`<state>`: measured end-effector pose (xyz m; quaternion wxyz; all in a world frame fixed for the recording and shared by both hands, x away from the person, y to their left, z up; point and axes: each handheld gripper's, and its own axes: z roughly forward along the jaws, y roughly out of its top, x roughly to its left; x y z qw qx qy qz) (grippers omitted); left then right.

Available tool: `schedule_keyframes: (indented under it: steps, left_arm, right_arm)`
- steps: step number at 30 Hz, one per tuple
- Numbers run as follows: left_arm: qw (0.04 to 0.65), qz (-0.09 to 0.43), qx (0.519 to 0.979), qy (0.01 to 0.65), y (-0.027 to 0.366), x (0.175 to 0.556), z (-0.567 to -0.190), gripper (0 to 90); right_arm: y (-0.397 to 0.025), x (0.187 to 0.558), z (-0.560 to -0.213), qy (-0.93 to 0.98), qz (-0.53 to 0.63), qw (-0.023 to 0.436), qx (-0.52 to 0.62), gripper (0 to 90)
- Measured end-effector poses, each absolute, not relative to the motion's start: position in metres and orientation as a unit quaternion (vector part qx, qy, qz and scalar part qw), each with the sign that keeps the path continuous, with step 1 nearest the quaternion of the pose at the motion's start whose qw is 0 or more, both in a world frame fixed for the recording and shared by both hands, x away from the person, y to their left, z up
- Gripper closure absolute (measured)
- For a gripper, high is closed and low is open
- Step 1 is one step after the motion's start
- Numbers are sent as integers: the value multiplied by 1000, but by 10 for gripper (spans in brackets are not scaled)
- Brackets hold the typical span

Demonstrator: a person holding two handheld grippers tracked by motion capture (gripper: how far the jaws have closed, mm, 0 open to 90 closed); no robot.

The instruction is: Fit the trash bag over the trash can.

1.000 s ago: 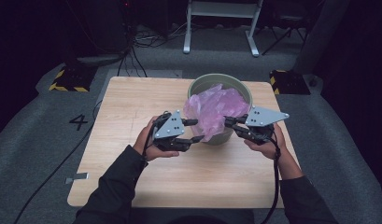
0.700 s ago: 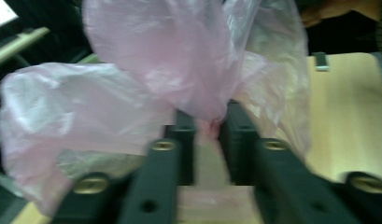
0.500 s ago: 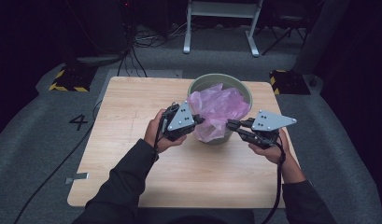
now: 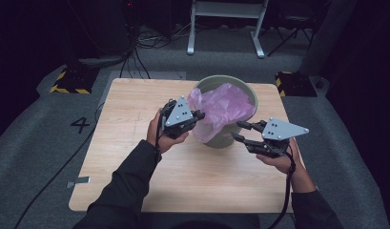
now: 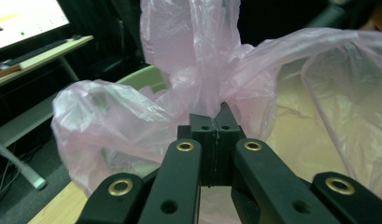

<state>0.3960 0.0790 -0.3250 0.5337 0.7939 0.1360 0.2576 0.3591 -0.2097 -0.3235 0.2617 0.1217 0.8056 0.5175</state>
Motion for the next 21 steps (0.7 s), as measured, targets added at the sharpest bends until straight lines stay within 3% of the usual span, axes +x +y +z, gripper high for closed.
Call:
schedule_keyframes:
  steps: [3, 6, 15, 16, 17, 18, 21]
  left_arm:
    - [525, 262, 801, 121, 71, 391, -325, 900]
    - [518, 266, 804, 116, 66, 390, -325, 900]
    - [510, 274, 807, 115, 60, 388, -325, 900]
    - [509, 274, 808, 113, 60, 388, -325, 900]
    - [506, 278, 809, 110, 59, 387, -325, 900]
    - [506, 279, 809, 108, 59, 386, -324, 900]
    - [507, 280, 808, 111, 61, 387, -323, 900]
  right_arm:
    - [-204, 355, -319, 801, 529, 257, 110, 357]
    - [-200, 351, -315, 798, 541, 247, 103, 304]
    - [-189, 343, -313, 798, 538, 249, 105, 267]
    - [-187, 343, -313, 799, 537, 251, 106, 286]
    - [-183, 343, -314, 800, 522, 269, 120, 455]
    - [-182, 343, -315, 802, 516, 274, 123, 547]
    - [-182, 347, -317, 806, 510, 273, 127, 741]
